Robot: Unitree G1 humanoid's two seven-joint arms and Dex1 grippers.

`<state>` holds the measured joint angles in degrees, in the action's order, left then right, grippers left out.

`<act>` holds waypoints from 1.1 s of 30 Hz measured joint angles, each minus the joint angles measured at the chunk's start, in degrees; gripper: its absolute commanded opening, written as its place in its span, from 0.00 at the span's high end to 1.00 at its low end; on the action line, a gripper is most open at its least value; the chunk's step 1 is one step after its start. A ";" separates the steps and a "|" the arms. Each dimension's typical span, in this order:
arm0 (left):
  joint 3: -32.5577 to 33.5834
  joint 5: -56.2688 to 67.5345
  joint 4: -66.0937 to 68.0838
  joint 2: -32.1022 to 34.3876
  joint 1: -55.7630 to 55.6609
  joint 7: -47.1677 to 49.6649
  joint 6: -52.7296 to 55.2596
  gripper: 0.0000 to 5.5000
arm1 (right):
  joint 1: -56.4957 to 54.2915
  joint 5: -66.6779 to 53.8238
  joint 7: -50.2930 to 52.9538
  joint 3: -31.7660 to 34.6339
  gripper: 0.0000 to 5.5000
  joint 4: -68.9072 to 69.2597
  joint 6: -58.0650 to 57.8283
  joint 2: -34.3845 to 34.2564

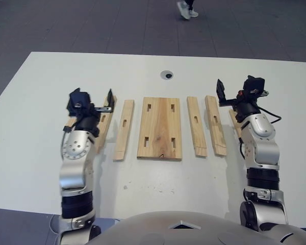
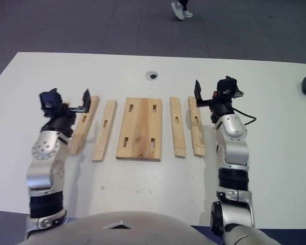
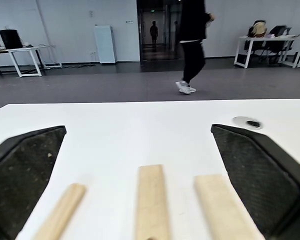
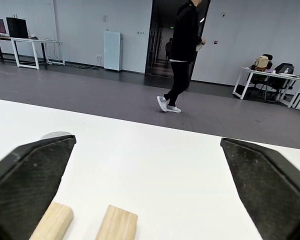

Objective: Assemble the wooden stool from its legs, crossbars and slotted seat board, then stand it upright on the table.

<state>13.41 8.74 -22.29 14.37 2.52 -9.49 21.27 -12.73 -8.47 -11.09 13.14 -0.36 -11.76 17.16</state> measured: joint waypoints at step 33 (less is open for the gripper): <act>-3.29 1.49 72.92 26.03 -21.07 -38.72 -23.21 0.55 | 2.29 -0.65 2.59 1.81 0.02 1.47 -0.38 -0.27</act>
<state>10.12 10.23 50.63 40.40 -18.55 -48.22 -1.94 -10.44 -9.12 -8.50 14.95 1.11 -12.14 16.89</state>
